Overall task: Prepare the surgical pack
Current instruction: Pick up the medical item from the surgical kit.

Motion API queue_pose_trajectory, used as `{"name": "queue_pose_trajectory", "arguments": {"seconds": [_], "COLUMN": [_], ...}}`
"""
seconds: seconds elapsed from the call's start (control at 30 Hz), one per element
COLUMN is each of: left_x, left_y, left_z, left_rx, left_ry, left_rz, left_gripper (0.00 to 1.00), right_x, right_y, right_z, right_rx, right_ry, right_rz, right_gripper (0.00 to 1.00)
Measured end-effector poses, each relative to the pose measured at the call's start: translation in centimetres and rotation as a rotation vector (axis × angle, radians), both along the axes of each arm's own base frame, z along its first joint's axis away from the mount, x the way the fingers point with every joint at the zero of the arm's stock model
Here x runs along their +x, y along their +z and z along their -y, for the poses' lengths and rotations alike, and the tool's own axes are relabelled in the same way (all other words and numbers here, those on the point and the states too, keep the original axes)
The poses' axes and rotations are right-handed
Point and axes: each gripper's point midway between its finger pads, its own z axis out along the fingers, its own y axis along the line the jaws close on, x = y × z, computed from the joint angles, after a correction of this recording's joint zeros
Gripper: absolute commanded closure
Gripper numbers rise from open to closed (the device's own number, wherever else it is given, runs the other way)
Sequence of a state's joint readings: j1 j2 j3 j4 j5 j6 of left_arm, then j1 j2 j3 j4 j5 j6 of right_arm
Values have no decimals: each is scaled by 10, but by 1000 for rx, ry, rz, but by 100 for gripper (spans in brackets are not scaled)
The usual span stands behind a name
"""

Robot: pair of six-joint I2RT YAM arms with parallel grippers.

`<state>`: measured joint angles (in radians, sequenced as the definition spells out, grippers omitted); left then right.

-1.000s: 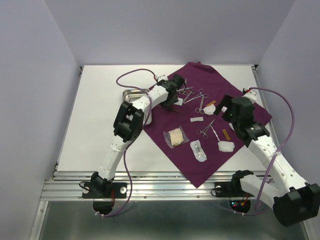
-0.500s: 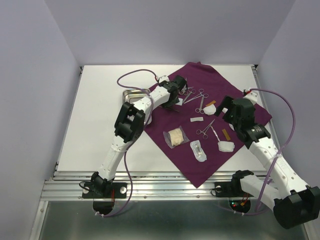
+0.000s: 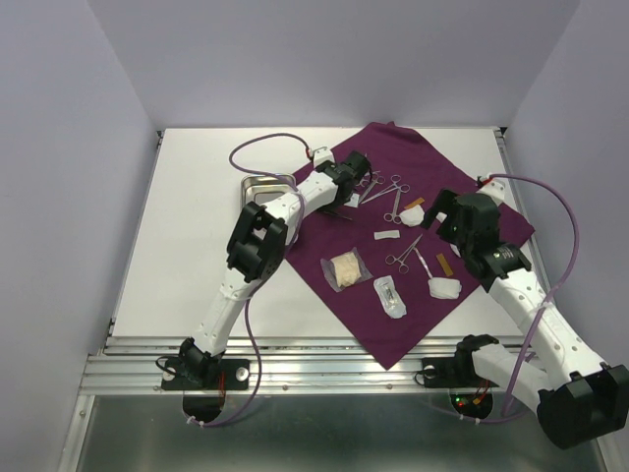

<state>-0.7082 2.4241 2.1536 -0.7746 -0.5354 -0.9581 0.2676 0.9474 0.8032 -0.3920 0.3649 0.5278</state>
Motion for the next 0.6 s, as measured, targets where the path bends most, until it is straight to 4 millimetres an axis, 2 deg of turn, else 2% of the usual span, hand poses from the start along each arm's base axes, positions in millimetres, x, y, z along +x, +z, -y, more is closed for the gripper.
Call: {"name": "queue_pose_trajectory", "arguments": {"seconds": [0.17, 0.43, 0.6], "left_x": [-5, -18, -19], "left_y": [-2, -4, -4], "left_z": [0, 17, 20], "left_rx": [-2, -30, -43], "left_ry": [13, 0, 4], "left_rz": [-14, -27, -30], "left_gripper": [40, 40, 42], "right_x": [1, 1, 1], "right_y": [-3, -5, -5], "right_z": [-1, -1, -1], "right_rx": [-1, -6, -9], "right_ry": [4, 8, 9], "right_rz": [-10, -16, -17], "right_gripper": [0, 0, 0]}}
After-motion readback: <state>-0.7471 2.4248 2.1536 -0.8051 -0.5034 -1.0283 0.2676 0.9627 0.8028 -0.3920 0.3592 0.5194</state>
